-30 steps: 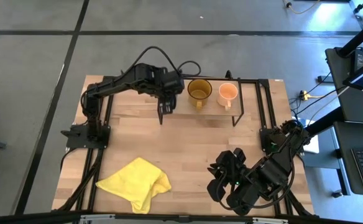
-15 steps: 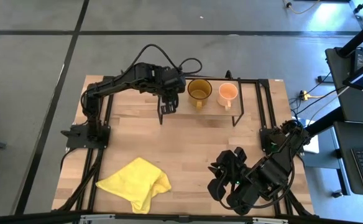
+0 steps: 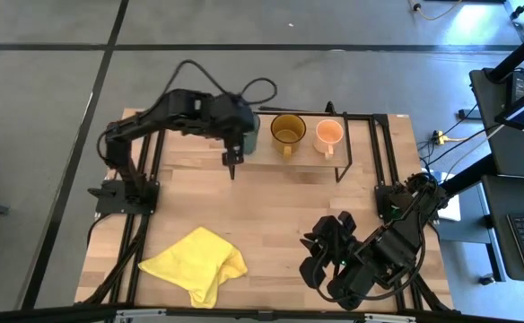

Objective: Stack small to large cups/mugs on shelf
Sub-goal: Return to Home Position

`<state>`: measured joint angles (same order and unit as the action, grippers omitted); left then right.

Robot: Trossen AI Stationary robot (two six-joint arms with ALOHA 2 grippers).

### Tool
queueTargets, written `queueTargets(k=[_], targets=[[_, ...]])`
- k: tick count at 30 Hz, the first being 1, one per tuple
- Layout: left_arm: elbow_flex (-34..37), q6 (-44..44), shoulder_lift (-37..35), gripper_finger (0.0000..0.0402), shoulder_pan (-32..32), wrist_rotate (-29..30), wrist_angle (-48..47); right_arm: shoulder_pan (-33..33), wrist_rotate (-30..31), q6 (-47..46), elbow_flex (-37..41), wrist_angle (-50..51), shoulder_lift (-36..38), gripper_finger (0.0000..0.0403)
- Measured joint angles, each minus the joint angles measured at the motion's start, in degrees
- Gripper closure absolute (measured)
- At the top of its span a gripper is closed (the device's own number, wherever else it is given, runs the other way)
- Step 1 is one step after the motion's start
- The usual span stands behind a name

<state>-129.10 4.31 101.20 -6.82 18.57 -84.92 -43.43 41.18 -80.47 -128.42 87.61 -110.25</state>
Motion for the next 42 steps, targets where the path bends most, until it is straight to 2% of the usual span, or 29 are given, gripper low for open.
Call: queueTargets(k=[4,8,12,14,16,21,24,27,30,31,33,34,37,39,42], targets=[[0.0,-2.3,-3.7,0.0323,2.7,0.2,3.3,0.0,2.2,0.2,-0.3,-0.5,0.5,0.0328],[0.0,-4.8,-9.7,0.0323,8.3,0.0,9.8,0.5,6.2,7.5,-5.9,-1.4,2.7,0.0328],[-0.1,-9.2,-14.9,0.0323,14.0,0.0,15.7,0.6,14.4,23.3,-4.2,-16.2,11.6,0.0328],[-0.1,-9.7,-16.7,0.0323,16.9,0.3,17.7,0.4,15.0,29.4,-4.2,-23.2,15.5,0.0328],[0.0,-11.0,-18.1,0.0323,19.5,0.0,17.6,-0.2,12.7,31.8,-4.2,-28.0,18.3,0.0328],[0.0,-13.4,-20.0,0.0323,26.3,-1.3,17.9,-1.4,0.2,39.4,-4.0,-27.9,21.8,0.0328],[0.0,-24.3,-20.2,0.0323,29.2,-5.1,17.8,-1.3,-6.6,35.9,-4.0,-28.2,23.0,0.0328],[0.0,-26.2,-20.3,0.0323,33.4,-9.3,17.8,-2.1,-10.9,34.1,-3.9,-28.3,22.4,0.0328],[0.0,-22.1,-20.2,0.0323,37.4,-9.5,17.9,-2.7,-23.2,43.6,-3.0,-28.5,21.1,0.0328],[0.0,-22.0,-20.2,0.0323,38.0,-9.4,18.2,-2.7,-25.1,46.7,-2.7,-30.2,20.8,0.0328],[0.0,-21.8,-20.4,0.0323,38.8,-9.2,19.0,-2.7,-29.7,53.6,-2.4,-37.6,21.0,0.0328],[0.3,-21.4,-20.4,0.0323,39.4,-8.8,19.6,-2.6,-34.0,57.5,-2.3,-41.0,21.4,0.0328],[4.7,-17.9,-21.0,0.0323,42.8,-6.8,26.4,-2.6,-49.1,71.7,0.7,-51.7,21.0,0.0328],[11.0,-15.0,-21.9,0.0323,45.1,-7.1,33.9,-2.8,-56.9,76.6,5.6,-55.9,20.6,0.0328],[24.2,-12.9,-24.1,0.0323,45.6,-9.9,47.7,-2.3,-56.6,76.8,16.2,-61.1,20.5,0.0328]])
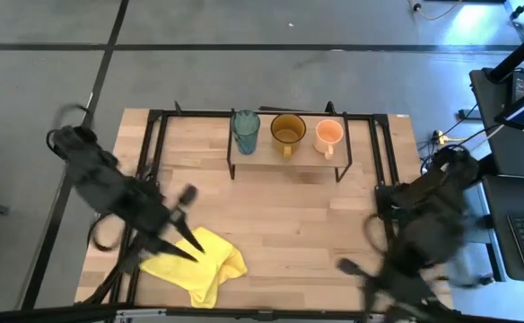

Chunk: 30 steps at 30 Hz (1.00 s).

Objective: Stack small to large cups/mugs on shelf
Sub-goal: Return to Home Position

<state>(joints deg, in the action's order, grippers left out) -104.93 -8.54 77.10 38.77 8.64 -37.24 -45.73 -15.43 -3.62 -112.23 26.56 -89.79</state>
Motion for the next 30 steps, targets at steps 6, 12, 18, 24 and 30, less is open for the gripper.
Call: queueTargets(k=[6,12,18,24,30], targets=[[35.4,-1.2,-9.9,0.0323,-3.9,-15.9,43.5,5.2,-3.8,-9.9,25.7,-28.2,6.7,0.0328],[61.7,-4.7,-23.8,0.0323,-8.6,-21.3,65.2,10.2,-2.0,-19.7,50.1,-43.8,20.6,0.0328],[74.4,-0.8,-41.6,0.0323,-13.0,-18.5,61.8,12.4,0.8,-18.4,67.8,-51.9,37.5,0.0328],[82.9,-0.3,-61.6,0.0323,-16.7,-11.3,46.0,12.7,11.5,-13.9,81.7,-49.1,53.1,0.0328],[87.4,-5.0,-77.1,0.0323,-18.0,-3.4,28.0,12.6,17.6,-8.3,94.0,-52.6,64.5,0.0328]])
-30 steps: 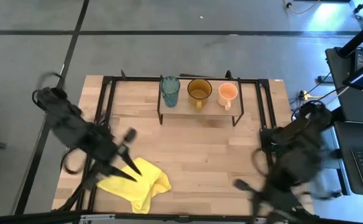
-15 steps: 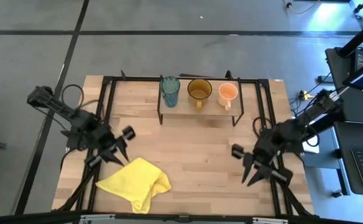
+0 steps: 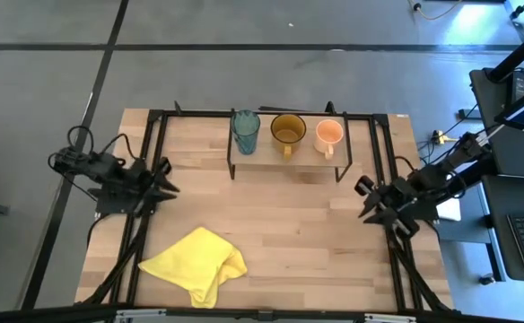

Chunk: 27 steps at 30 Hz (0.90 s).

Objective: Stack small to large cups/mugs on shelf
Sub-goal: Return to Home Position

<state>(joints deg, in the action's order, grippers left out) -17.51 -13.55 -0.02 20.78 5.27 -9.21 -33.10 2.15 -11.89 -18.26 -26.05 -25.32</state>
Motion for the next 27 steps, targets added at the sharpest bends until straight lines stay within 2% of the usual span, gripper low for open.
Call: queueTargets(k=[2,5,7,9,12,14,22,27], targets=[[-0.1,0.1,0.3,0.0323,-0.3,5.5,-3.9,0.0,1.4,2.3,3.2,-1.1,2.9,0.0328],[-0.4,3.1,0.3,0.0323,-0.8,8.5,-5.1,0.0,1.5,6.0,6.8,-2.4,7.8,0.0328],[-0.1,3.5,0.2,0.0323,-1.3,12.6,-6.9,0.0,1.6,7.8,9.5,-2.0,11.4,0.0328],[0.0,3.4,0.2,0.0323,-2.0,15.3,-8.1,0.0,3.4,7.9,12.0,-2.1,15.1,0.0328],[0.8,1.4,0.2,0.0323,-3.1,16.3,-8.6,0.0,5.2,8.0,16.9,-4.4,21.2,0.0328],[2.5,0.5,0.2,0.0323,-3.8,16.3,-9.5,0.0,5.3,8.1,17.7,-1.8,24.9,0.0328],[10.8,-7.8,0.2,0.0323,-6.4,16.3,-9.4,0.0,7.2,8.1,17.9,3.3,25.2,0.0328],[11.1,-8.8,1.0,0.0323,-8.0,17.1,-11.4,0.0,5.3,9.2,17.9,8.9,25.2,0.0328]])
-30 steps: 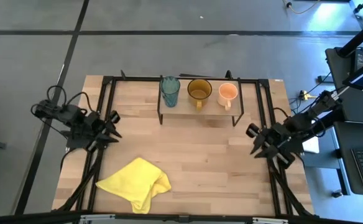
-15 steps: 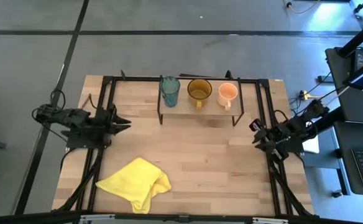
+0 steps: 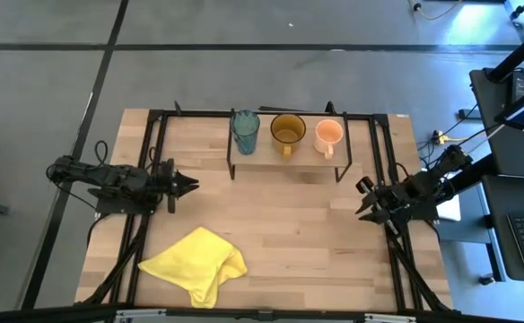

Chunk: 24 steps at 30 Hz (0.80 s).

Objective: Stack small to large cups/mugs on shelf
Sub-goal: Return to Home Position

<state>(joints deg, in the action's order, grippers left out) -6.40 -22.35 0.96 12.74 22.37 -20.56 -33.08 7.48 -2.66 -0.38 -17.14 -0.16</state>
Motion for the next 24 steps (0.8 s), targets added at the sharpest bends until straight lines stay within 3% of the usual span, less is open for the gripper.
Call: queueTargets(k=[8,24], targets=[[-0.2,6.4,0.1,0.0323,-0.6,0.6,-1.1,0.0,0.0,7.4,0.0,14.9,-0.1,0.0328],[-0.2,6.4,0.1,0.0323,-0.6,0.5,-1.1,0.0,0.0,7.4,0.0,14.6,-0.3,0.0328]])
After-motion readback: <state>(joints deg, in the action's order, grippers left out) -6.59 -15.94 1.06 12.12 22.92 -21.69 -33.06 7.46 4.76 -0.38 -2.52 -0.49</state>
